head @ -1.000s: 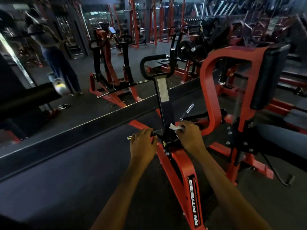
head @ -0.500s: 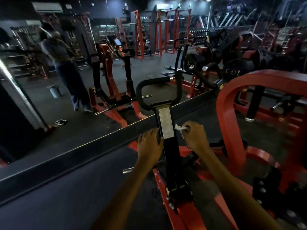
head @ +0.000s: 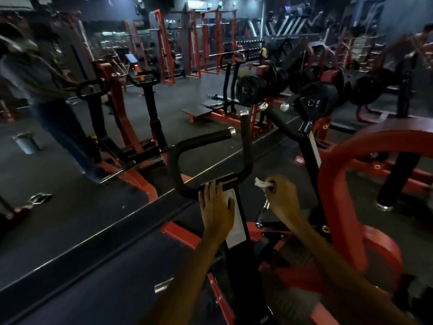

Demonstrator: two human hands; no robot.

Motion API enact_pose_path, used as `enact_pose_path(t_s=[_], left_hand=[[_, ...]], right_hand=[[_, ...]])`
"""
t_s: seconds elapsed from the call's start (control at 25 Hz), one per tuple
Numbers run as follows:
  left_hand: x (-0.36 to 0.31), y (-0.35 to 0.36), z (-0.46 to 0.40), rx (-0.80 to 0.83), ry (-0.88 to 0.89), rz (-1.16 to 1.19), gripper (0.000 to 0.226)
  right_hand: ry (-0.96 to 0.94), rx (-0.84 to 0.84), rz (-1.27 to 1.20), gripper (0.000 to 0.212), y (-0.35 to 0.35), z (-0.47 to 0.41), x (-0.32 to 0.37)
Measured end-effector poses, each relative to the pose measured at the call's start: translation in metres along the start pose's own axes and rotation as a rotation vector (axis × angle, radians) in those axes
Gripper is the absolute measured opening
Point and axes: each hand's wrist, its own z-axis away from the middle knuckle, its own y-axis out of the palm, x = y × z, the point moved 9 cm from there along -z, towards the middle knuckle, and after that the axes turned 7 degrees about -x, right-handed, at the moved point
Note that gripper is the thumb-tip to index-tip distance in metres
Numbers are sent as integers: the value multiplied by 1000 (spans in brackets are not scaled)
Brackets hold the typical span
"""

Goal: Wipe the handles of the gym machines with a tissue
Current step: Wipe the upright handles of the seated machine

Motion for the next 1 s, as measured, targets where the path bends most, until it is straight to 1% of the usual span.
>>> enact_pose_path(t_s=[0.08, 0.12, 0.2, 0.28, 0.36, 0.44, 0.48, 0.56, 0.6, 0.64, 0.68, 0.72, 0.76, 0.8, 0.84, 0.88, 0.92, 0.96, 1.0], left_hand=[[3, 18, -35, -22, 49, -32, 54], [7, 28, -52, 0, 55, -48, 52], [16, 49, -74, 85, 40, -82, 47], [21, 60, -78, 111, 44, -148, 42], [19, 60, -73, 28, 103, -197, 43], [16, 59, -70, -74, 187, -280, 42], [17, 61, -70, -112, 215, -343, 39], [17, 66, -71, -100, 224, -416, 35], [16, 67, -71, -80, 222, -427, 35], [15, 66, -70, -95, 234, -429, 34], [15, 64, -70, -104, 236, -430, 33], [14, 61, -70, -127, 247, -439, 30], [12, 60, -69, -124, 237, -436, 27], [10, 60, -66, -156, 215, -433, 27], [10, 61, -61, -157, 137, -391, 29], [9, 63, -57, -191, 76, -355, 31], [8, 66, -54, -175, 15, -292, 35], [8, 72, -51, -198, 17, -297, 38], [10, 76, -49, -172, 6, -282, 41]], right_hand=[[-24, -23, -7, 23, 13, -27, -1], [-43, -36, 7, 24, 18, -40, -2], [-77, -40, 42, 21, 30, -59, -5], [-68, 1, 33, 13, 45, -77, -12], [-94, 19, 21, 13, 55, -101, -6], [-119, 36, 39, 21, 63, -142, 11], [-170, 26, 76, 25, 65, -166, 24], [-282, 63, 95, 28, 73, -206, 53], [-302, 124, 85, 28, 82, -218, 59], [-308, 174, 81, 27, 92, -226, 57], [-296, 202, 95, 23, 99, -227, 50], [-293, 184, 103, 20, 103, -222, 38], [-310, 140, 138, 16, 102, -207, 27], [-305, 127, 140, 14, 104, -187, 12], [-353, 132, 175, 13, 105, -163, 3], [-433, 161, 191, 10, 107, -142, -1], [-525, 208, 197, 7, 108, -127, -2], [-562, 172, 191, 8, 103, -131, 1], [-607, 109, 186, 11, 97, -141, 8]])
